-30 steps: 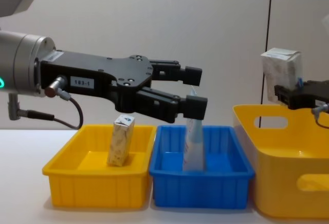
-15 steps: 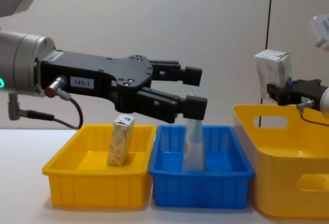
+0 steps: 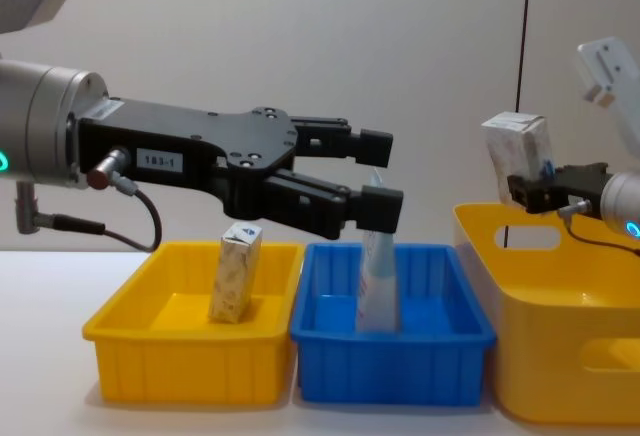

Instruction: Bimanual collaborative sorting of washing and personal care products

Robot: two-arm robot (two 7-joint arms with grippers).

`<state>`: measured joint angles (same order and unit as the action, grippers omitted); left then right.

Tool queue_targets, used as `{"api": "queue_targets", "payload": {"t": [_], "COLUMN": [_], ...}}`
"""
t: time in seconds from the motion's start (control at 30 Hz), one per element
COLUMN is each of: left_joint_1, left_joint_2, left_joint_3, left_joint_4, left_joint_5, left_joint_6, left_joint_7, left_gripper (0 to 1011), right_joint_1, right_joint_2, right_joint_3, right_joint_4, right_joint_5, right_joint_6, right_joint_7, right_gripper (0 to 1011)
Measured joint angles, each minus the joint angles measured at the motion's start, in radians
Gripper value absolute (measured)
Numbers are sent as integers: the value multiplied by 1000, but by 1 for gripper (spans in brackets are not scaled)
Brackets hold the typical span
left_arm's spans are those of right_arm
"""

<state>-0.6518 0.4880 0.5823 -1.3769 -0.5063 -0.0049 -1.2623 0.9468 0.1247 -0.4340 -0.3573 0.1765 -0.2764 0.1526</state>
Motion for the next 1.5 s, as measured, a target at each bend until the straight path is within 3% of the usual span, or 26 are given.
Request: {"api": "queue_targets", "payload": {"t": [0.23,0.67,0.9,1.0,1.07,1.13,1.4,1.5], "left_joint_1": [0,0,0,0,0,0,0,0], "left_joint_2": [0,0,0,0,0,0,0,0], "left_joint_3": [0,0,0,0,0,0,0,0], "left_joint_4": [0,0,0,0,0,0,0,0], "left_joint_5": [0,0,0,0,0,0,0,0], "left_joint_6": [0,0,0,0,0,0,0,0], "left_joint_7": [0,0,0,0,0,0,0,0], "left_gripper": [1001,1001,1001,1001,1002,1001,1001,1001], "right_joint_1": [-22,-77,-100,-104,-109,-112,-147,-173], "right_joint_2": [8,35,44,45,46,46,53,60], "right_joint_3": [-1,8,18,22,26,29,49,58], "right_joint_4": [-59,-167,-210,-220,-227,-232,-302,-358], "right_joint_5": [-8,-16,-23,-23,-24,-24,-19,-11], "right_joint_6": [58,111,130,135,138,139,150,162], "right_joint_7": [-16,-31,-50,-57,-63,-66,-79,-80], "right_gripper": [360,361,553,700,700,819,1000,1004]}}
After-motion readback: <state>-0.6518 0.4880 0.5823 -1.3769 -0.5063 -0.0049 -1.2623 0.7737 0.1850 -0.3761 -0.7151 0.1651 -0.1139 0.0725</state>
